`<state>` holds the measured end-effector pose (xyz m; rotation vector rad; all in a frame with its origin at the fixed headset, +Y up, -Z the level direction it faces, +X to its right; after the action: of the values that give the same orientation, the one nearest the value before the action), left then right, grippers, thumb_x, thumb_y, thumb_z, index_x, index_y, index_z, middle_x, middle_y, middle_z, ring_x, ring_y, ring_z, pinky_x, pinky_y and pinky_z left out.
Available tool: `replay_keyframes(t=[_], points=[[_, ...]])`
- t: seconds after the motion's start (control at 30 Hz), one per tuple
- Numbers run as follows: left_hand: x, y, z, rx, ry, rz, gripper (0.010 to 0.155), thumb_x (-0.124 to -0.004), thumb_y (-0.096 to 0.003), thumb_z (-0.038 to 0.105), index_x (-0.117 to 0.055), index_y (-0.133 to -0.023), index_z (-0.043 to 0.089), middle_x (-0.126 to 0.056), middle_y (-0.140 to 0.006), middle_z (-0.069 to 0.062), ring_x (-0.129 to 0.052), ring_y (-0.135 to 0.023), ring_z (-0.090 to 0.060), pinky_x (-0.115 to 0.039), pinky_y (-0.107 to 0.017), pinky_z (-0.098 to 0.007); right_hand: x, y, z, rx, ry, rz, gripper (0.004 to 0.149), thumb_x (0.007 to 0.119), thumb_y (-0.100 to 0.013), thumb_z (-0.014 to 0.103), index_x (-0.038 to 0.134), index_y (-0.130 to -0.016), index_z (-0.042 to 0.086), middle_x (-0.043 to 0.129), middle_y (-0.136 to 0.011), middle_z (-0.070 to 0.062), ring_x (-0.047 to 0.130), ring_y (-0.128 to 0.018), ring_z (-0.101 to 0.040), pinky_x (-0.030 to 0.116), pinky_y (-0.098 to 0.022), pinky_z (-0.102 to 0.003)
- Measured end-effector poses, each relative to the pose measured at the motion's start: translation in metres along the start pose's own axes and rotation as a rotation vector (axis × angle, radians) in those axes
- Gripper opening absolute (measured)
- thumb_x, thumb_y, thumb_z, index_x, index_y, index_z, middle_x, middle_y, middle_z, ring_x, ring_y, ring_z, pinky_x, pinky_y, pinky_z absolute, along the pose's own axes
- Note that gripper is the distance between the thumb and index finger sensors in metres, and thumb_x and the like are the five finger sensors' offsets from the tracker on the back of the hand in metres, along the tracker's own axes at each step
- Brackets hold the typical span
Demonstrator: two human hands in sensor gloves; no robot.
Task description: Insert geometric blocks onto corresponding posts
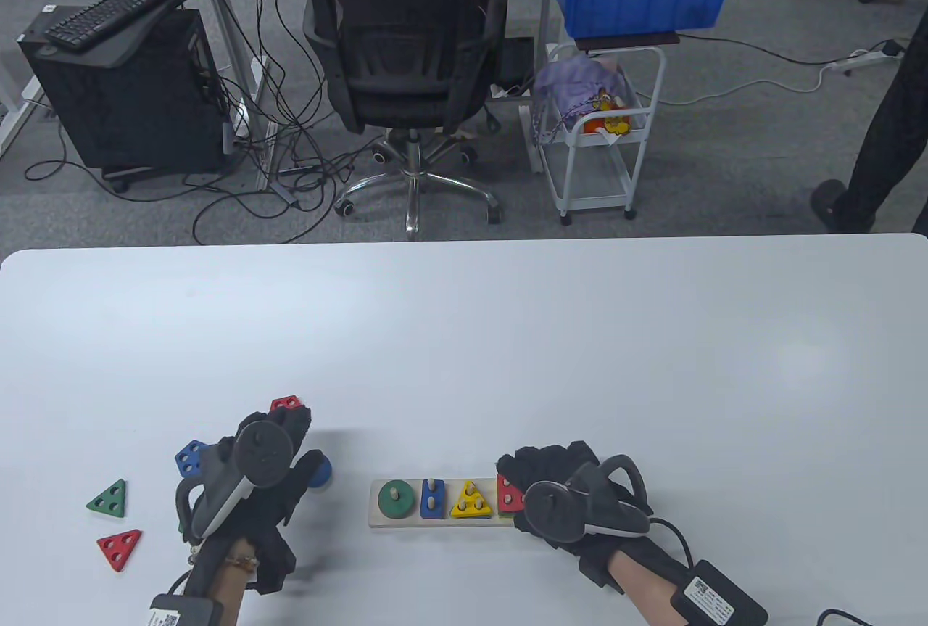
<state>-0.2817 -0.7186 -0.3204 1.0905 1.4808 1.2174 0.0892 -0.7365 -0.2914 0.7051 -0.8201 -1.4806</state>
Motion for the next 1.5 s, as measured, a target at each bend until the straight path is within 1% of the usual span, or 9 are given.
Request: replay_keyframes(t=[0.2, 0.3, 0.4, 0.5, 0.83, 1.03, 1.1, 1.27, 1.5], points=[[-0.001, -0.001, 0.001, 0.020, -0.022, 0.003, 0.068, -0.069, -0.0435, 0.059, -0.050, -0.107, 0.045, -0.056, -0.120, 0.013, -0.052, -0.116, -0.022, -0.045, -0.083, -0.056, -0.023, 0.011, -0.038, 0.153, -0.093, -0.065, 0.068, 0.081, -0.045, 0.047, 0.063, -0.103, 0.017, 0.071, -0.103, -0.017, 0.079, -0.089, -0.043, 0.061, -0.061, -0.073], [-0.004, -0.003, 0.002, 0.049, -0.063, -0.009, 0.066, -0.073, -0.0435, 0.056, -0.053, -0.105, 0.044, -0.062, -0.117, 0.013, -0.060, -0.112, -0.022, -0.050, -0.082, -0.054, -0.029, 0.022, -0.064, 0.243, -0.117, -0.044, 0.066, 0.082, -0.045, 0.046, 0.065, -0.102, 0.017, 0.073, -0.102, -0.017, 0.080, -0.087, -0.043, 0.061, -0.061, -0.074], [-0.012, -0.006, 0.006, 0.051, -0.126, -0.054, 0.066, -0.076, -0.0429, 0.054, -0.055, -0.105, 0.044, -0.063, -0.116, 0.014, -0.061, -0.112, -0.021, -0.050, -0.082, -0.053, -0.030, 0.033, -0.085, 0.328, -0.124, -0.008, 0.066, 0.082, -0.045, 0.046, 0.065, -0.102, 0.017, 0.073, -0.102, -0.017, 0.080, -0.087, -0.044, 0.061, -0.061, -0.074], [-0.025, -0.010, 0.013, 0.077, -0.244, -0.154, 0.068, -0.078, -0.0421, 0.053, -0.054, -0.105, 0.046, -0.059, -0.119, 0.016, -0.057, -0.114, -0.020, -0.047, -0.083, -0.054, -0.032, 0.042, -0.103, 0.400, -0.127, 0.024, 0.066, 0.083, -0.045, 0.045, 0.065, -0.103, 0.017, 0.072, -0.103, -0.017, 0.079, -0.088, -0.045, 0.060, -0.062, -0.074], [-0.043, -0.020, 0.033, 0.105, -0.403, -0.180, 0.066, -0.083, -0.0402, 0.051, -0.060, -0.102, 0.048, -0.066, -0.116, 0.018, -0.061, -0.112, -0.018, -0.045, -0.084, -0.055, -0.034, 0.043, -0.106, 0.411, -0.125, 0.065, 0.067, 0.083, -0.045, 0.045, 0.065, -0.103, 0.017, 0.070, -0.104, -0.018, 0.077, -0.090, -0.045, 0.059, -0.062, -0.074], [-0.044, -0.019, 0.042, 0.081, -0.454, -0.099, 0.063, -0.087, -0.0377, 0.047, -0.069, -0.098, 0.045, -0.077, -0.108, 0.015, -0.072, -0.106, -0.015, -0.050, -0.083, -0.052, -0.035, 0.044, -0.106, 0.418, -0.126, 0.077, 0.067, 0.083, -0.045, 0.045, 0.065, -0.103, 0.017, 0.070, -0.104, -0.018, 0.077, -0.090, -0.046, 0.059, -0.062, -0.074], [-0.043, -0.016, 0.047, 0.053, -0.473, -0.111, 0.062, -0.086, -0.0390, 0.046, -0.068, -0.099, 0.044, -0.076, -0.109, 0.015, -0.071, -0.106, -0.013, -0.050, -0.083, -0.052, -0.035, 0.044, -0.106, 0.418, -0.129, 0.074, 0.067, 0.083, -0.045, 0.045, 0.065, -0.103, 0.017, 0.070, -0.104, -0.018, 0.077, -0.090, -0.046, 0.059, -0.062, -0.074], [-0.022, -0.001, 0.061, -0.032, -0.324, -0.026, 0.065, -0.084, -0.0389, 0.048, -0.064, -0.100, 0.045, -0.072, -0.111, 0.016, -0.069, -0.107, -0.011, -0.051, -0.083, -0.051, -0.035, 0.044, -0.106, 0.418, -0.123, 0.076, 0.067, 0.083, -0.046, 0.046, 0.065, -0.103, 0.017, 0.070, -0.104, -0.018, 0.077, -0.090, -0.046, 0.059, -0.062, -0.074], [-0.002, 0.022, 0.063, -0.176, -0.068, 0.021, 0.065, -0.083, -0.0387, 0.052, -0.063, -0.100, 0.044, -0.073, -0.109, 0.014, -0.072, -0.105, -0.015, -0.055, -0.081, -0.051, -0.035, 0.044, -0.106, 0.414, -0.121, 0.072, 0.066, 0.083, -0.046, 0.045, 0.065, -0.103, 0.017, 0.070, -0.104, -0.018, 0.077, -0.090, -0.046, 0.059, -0.062, -0.075]])
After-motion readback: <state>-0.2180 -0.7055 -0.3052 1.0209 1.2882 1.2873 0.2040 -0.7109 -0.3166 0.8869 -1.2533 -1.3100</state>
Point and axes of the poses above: the tracker on the back of each hand, its own z axis roughly to the thumb side, its own y axis roughly from the fingertips to the wrist, x = y × z, the point moved 1 cm from there along -y, roughly from the wrist to the fingertips
